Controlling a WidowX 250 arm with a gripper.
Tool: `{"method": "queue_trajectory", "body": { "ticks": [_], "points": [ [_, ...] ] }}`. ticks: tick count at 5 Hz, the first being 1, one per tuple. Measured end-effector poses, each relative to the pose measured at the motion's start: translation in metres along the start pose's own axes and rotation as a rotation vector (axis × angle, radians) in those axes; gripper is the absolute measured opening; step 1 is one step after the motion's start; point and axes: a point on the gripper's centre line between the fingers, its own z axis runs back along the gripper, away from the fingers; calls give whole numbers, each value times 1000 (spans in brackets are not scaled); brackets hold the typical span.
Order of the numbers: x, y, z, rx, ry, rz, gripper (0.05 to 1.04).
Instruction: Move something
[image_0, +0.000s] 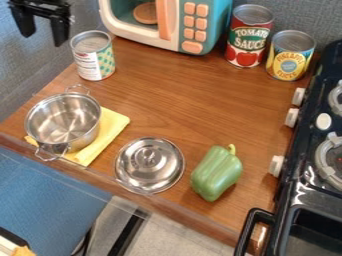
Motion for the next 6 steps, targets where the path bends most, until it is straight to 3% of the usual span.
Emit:
{"method": "queue_trajectory", "body": {
  "ticks": [1, 2, 3, 4, 6],
  "points": [
    [12, 23, -13, -28, 3, 43, 1001],
    [21, 30, -29, -19, 16, 66, 1001],
    [31, 33, -31, 16, 8, 73, 1001],
    [45, 29, -28, 27, -30, 86, 1001],
    [70, -2, -29, 25, -53, 45, 1001]
  ]
}}
